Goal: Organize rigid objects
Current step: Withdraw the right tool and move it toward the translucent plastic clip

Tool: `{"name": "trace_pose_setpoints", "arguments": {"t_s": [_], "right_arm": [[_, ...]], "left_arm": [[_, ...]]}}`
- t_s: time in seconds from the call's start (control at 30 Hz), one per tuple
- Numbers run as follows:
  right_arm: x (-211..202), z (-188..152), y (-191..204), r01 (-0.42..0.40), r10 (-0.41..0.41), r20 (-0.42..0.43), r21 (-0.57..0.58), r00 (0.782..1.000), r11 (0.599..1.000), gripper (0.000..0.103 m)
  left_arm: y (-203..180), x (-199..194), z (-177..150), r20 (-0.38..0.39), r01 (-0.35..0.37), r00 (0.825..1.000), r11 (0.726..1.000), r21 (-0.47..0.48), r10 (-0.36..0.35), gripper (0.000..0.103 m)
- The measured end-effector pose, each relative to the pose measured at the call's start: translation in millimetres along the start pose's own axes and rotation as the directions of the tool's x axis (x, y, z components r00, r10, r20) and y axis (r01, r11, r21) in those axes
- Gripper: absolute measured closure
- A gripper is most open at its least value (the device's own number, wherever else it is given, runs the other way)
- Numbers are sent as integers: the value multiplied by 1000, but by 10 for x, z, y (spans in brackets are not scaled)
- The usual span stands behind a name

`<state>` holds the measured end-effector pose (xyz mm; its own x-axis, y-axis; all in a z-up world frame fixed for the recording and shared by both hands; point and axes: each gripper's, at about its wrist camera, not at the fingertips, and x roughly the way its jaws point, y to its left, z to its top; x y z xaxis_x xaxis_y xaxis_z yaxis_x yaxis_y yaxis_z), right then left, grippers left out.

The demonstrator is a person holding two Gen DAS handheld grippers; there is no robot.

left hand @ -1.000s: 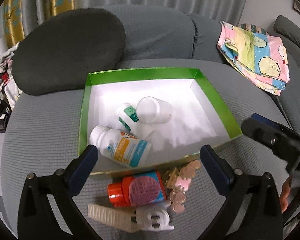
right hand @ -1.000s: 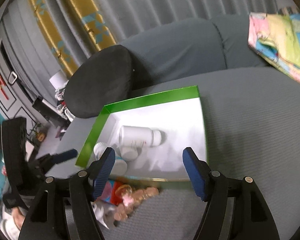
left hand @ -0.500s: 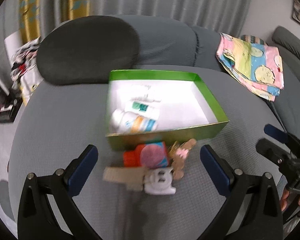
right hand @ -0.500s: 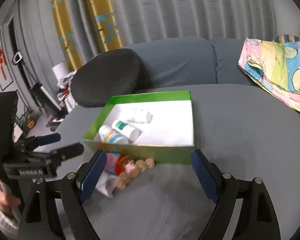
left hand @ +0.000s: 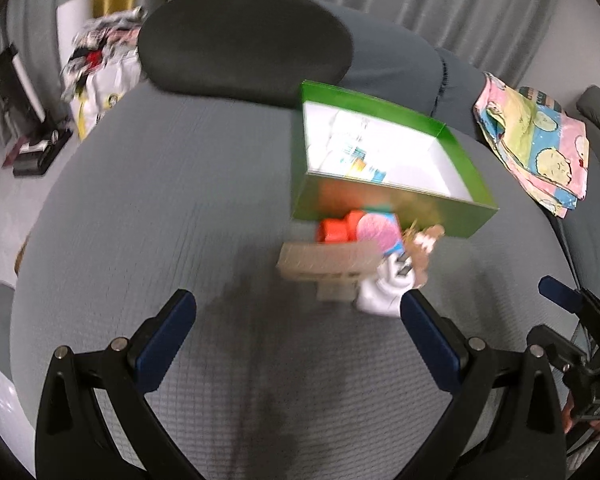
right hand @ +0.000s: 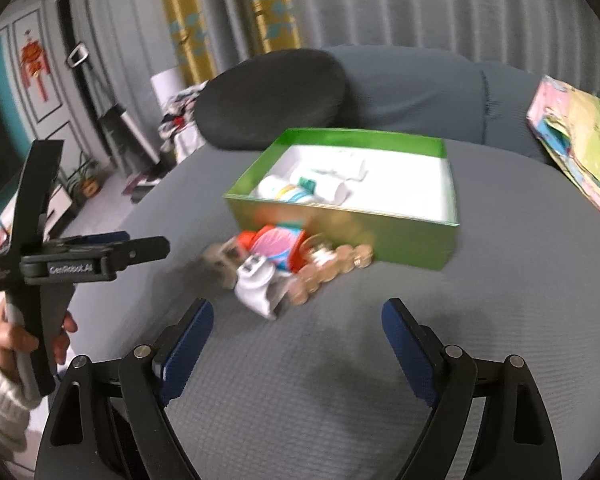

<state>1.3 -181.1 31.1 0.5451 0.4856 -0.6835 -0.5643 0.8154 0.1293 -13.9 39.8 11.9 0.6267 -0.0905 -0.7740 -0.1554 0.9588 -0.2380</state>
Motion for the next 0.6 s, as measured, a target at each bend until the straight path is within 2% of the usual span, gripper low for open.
{"name": "trace_pose_setpoints", "arguments": {"t_s": [0.23,0.47,0.6], "right_arm": [[223,-171,372,-105,106,-1,-101,994,989,16],[480,-10,668,-108,111,2,-221,994,969,16],[666,181,671,-110,110,-14,-259,994,960,18]], "left_arm": [[359,130,-145,-39,30,999,993,-117,-34,1],[487,248,-75,-43,86,995,984,-158,-93,1],[467,353,24,-52,107,992,982,-153,-116,1]]}}
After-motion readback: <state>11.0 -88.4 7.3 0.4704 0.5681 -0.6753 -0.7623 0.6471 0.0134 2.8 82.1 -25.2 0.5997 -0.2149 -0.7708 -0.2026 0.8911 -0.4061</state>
